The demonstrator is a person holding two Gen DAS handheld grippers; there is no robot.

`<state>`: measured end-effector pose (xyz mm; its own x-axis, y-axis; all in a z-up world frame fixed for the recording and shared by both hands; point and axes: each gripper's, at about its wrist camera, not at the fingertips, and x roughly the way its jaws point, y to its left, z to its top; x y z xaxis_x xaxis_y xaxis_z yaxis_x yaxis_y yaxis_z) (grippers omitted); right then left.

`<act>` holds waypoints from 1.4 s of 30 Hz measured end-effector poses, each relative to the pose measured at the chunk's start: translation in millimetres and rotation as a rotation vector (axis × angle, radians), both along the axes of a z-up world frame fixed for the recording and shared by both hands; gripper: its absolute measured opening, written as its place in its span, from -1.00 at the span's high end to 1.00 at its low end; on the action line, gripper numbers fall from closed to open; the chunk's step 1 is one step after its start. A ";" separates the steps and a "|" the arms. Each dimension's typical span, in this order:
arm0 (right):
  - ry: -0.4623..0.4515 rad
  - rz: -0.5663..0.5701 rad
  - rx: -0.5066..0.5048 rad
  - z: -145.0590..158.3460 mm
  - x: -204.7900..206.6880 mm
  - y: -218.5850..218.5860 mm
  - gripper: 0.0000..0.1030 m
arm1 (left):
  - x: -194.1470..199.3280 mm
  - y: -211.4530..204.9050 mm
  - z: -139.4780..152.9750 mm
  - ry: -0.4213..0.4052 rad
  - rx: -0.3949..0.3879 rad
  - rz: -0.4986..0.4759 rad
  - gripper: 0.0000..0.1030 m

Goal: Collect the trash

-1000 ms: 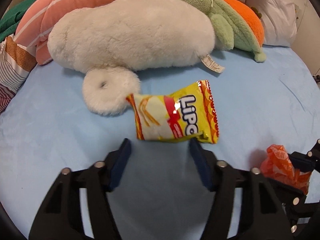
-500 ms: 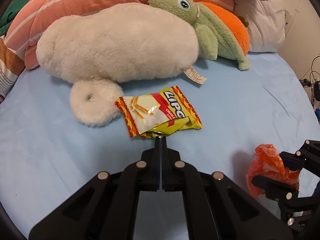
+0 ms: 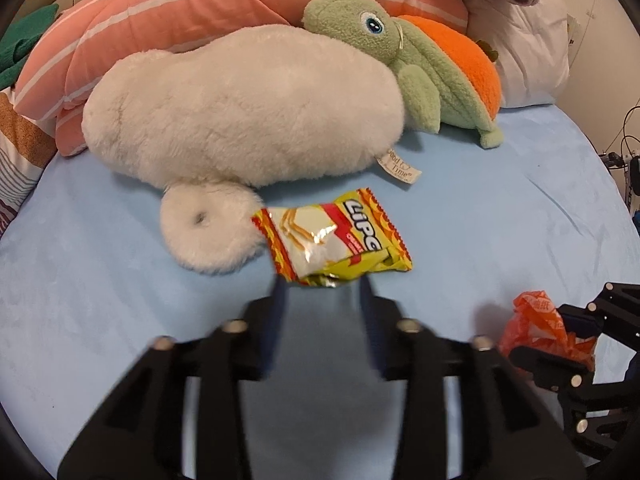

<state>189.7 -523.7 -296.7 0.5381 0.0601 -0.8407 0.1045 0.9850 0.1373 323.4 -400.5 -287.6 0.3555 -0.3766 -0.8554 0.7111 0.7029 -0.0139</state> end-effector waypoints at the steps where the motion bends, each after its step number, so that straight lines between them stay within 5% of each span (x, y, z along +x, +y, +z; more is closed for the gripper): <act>1: 0.000 -0.002 0.002 -0.4 0.2 -0.4 0.48 | -2.0 0.6 5.1 -0.035 -0.028 0.004 -0.68; 6: -0.005 -0.010 0.008 -0.9 -0.2 -3.3 0.48 | -3.6 -9.0 11.1 -0.055 -0.043 0.002 -0.68; 18: -0.010 -0.030 0.035 -3.3 -1.2 -9.0 0.48 | 13.0 -65.1 -30.7 -0.071 0.123 0.211 -0.68; 21: -0.012 -0.036 0.036 -2.7 -1.1 -11.0 0.48 | 17.6 -65.1 -36.1 -0.042 0.062 0.234 -0.64; 25: -0.012 -0.037 0.034 -1.7 -2.3 -10.8 0.48 | 19.6 -53.3 -34.9 -0.003 -0.014 0.248 -0.33; 35: -0.006 -0.031 0.031 3.1 -1.3 -4.0 0.48 | 8.7 -8.5 -21.6 0.062 -0.087 0.242 -0.31; 42: -0.021 -0.022 0.023 24.1 -9.3 6.6 0.48 | -22.5 21.6 10.2 0.006 -0.072 0.241 -0.31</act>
<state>180.4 -517.1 -272.6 0.5571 0.0670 -0.8278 0.1227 0.9792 0.1618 300.9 -378.9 -277.5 0.4376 -0.3415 -0.8318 0.5225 0.8494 -0.0739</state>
